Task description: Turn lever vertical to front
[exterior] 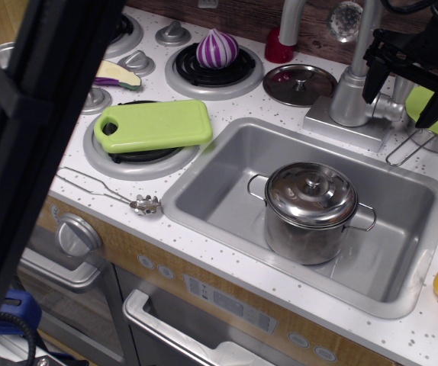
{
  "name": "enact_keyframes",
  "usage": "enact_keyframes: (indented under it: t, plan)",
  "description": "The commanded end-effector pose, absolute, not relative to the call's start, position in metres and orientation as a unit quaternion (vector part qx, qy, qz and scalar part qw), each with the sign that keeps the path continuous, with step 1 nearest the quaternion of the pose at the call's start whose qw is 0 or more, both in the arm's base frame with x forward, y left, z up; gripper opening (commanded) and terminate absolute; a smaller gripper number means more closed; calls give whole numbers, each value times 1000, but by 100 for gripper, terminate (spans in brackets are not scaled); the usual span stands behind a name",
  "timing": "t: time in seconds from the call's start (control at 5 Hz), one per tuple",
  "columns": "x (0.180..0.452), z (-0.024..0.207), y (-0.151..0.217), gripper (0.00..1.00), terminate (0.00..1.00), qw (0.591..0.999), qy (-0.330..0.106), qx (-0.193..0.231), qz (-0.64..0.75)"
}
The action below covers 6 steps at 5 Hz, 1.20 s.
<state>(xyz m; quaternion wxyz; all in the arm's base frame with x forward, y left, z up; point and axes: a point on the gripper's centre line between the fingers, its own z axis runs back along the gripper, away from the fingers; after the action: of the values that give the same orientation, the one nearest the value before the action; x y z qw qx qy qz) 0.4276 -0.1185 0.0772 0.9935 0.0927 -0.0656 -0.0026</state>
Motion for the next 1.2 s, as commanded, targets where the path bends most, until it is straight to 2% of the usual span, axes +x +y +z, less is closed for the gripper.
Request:
enact_keyframes:
  t: [0.0, 0.6, 1.0]
  plan:
    - [428, 77, -119, 100, 0, 994, -66, 93, -3]
    - [441, 121, -125, 100, 0, 980, -165, 110, 17]
    - [463, 127, -120, 100, 0, 971, -215, 103, 8]
